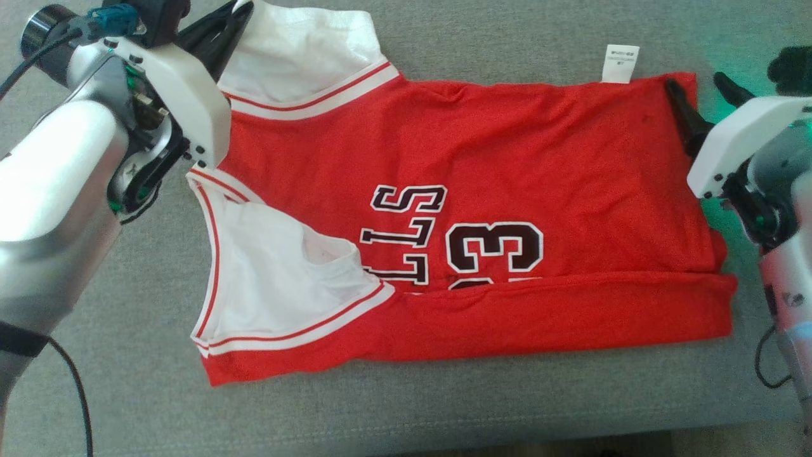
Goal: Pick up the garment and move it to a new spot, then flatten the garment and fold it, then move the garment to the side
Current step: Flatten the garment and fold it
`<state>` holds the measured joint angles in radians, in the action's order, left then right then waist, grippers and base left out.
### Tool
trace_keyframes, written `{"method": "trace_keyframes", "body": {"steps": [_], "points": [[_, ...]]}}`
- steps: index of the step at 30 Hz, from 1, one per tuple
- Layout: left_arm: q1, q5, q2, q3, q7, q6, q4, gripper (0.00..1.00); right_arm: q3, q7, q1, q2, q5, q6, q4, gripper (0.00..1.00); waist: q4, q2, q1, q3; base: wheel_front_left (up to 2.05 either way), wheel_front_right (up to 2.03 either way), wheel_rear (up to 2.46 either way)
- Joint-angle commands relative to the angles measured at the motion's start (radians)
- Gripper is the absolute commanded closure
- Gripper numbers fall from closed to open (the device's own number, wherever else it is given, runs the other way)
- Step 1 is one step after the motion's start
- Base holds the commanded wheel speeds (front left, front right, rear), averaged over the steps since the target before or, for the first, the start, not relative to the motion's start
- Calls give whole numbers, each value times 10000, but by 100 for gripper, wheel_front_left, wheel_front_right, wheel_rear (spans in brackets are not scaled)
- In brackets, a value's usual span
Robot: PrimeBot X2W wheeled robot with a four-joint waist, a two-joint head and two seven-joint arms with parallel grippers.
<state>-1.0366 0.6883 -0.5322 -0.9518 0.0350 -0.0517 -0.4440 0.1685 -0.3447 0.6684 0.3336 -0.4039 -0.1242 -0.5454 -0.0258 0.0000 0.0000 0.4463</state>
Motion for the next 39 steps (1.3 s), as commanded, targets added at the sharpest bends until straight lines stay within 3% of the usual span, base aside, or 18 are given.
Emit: {"method": "trace_keyframes", "body": {"steps": [1,4,5,6,7,11,16,28,34,39], "points": [[-248,38,-532,529,79,110,374,100,275,17,269,229,-131,-65,133,0,58,0,0,52,0,0,0],[-210,56,-634,550,149,227,642,100,584,-96,398,347,-347,-65,-184,0,121,0,0,87,0,0,0],[-201,58,-665,565,165,280,712,100,717,-187,413,397,-413,-65,-287,8,136,0,0,89,0,0,0],[-191,56,-697,582,170,340,767,100,846,-291,418,449,-477,-65,-380,65,147,0,0,82,0,0,0],[-184,43,-730,589,174,389,812,100,976,-364,422,510,-525,-65,-447,100,153,0,0,71,0,0,0],[-142,41,-801,625,146,519,879,100,1146,-323,460,677,-664,-65,-610,100,157,0,0,12,0,0,0],[-98,113,-843,804,-60,776,835,100,975,503,749,812,-496,-65,-974,100,143,0,0,-113,0,0,0],[-1220,-122,127,1361,-1766,1192,-924,100,327,2540,1874,512,483,-65,-2285,100,181,0,0,-77,0,0,0],[-1563,-239,572,1198,-2183,883,-2000,100,285,3214,2283,69,804,-65,-2965,100,132,0,0,-119,0,0,0],[-1264,-297,675,789,-2147,413,-2385,100,628,3643,2128,108,710,-65,-3106,100,172,0,0,-438,0,0,0]]}}
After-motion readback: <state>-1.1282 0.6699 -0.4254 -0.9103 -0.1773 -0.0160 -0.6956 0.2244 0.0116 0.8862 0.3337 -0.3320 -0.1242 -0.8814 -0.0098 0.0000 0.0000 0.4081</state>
